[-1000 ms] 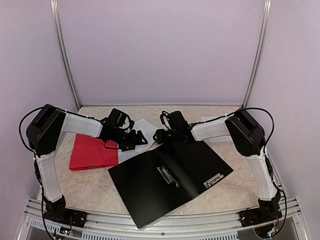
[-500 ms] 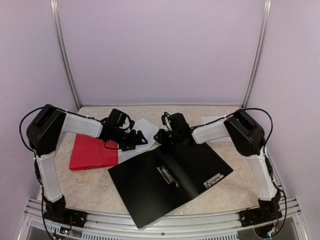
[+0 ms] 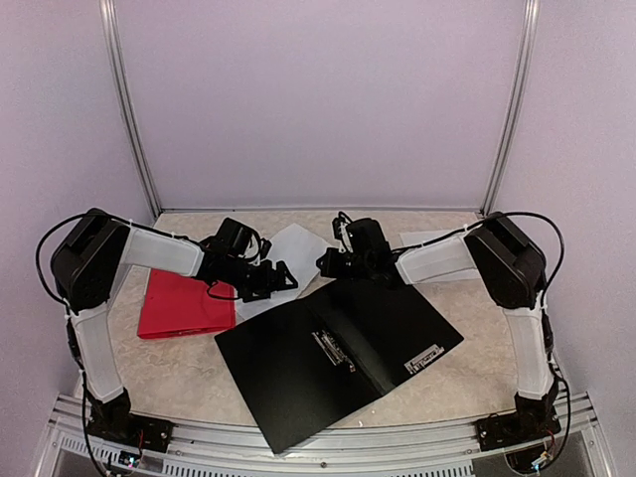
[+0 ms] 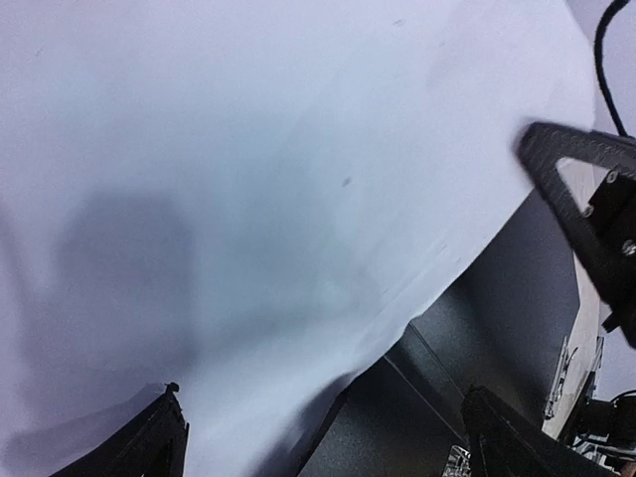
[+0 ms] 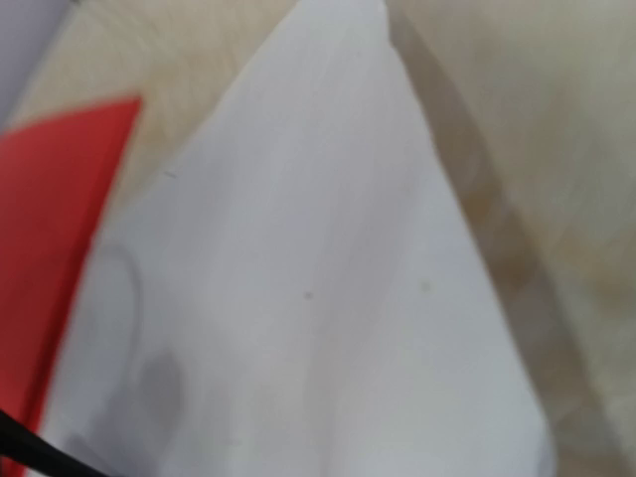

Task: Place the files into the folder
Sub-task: Pick up the file from the center of the board, then pass from the right arm to the left

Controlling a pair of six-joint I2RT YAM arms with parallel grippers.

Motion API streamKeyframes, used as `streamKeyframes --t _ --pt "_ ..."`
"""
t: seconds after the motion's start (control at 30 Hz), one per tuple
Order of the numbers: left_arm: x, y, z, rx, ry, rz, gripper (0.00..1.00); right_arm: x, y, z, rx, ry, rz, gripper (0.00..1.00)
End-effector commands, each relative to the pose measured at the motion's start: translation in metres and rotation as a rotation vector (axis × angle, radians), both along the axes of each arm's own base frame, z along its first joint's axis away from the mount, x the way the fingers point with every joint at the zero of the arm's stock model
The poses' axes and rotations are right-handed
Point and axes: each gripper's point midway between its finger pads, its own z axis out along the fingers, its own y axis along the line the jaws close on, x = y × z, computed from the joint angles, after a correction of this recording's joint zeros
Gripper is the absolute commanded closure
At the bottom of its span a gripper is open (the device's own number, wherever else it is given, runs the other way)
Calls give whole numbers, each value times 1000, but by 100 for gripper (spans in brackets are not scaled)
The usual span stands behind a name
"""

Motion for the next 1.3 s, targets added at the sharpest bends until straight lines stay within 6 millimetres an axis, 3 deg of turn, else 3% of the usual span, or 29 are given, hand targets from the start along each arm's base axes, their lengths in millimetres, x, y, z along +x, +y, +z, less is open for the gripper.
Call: streamKeyframes --t 0.0,0.2,0.37,0.5,0.63,0.73,0.97,1.1,1.27 --pt "-5 10 20 38 -61 -10 4 19 -32 79 58 -178 -61 100" --pt "-6 17 76 15 -210 -10 1 1 -40 143 50 -327 16 100" --pt "-19 22 136 -5 -378 -57 1 -37 -44 197 -2 -454 153 100" --pt "-32 33 185 -2 -527 -68 1 -70 -46 223 -63 -496 261 100" --pt "-50 41 222 -2 -624 -78 1 -112 -44 232 -127 -473 391 100" --pt "-67 41 235 0 -667 -139 1 -151 -38 238 -141 -464 489 100" --pt "-111 26 223 -14 -707 -333 3 -232 -39 238 -224 -442 657 100" --pt "-128 26 215 -11 -737 -397 2 -259 -53 249 -266 -441 680 100" --pt "-139 18 200 -49 -686 -451 1 -268 -77 263 -240 -425 620 100"
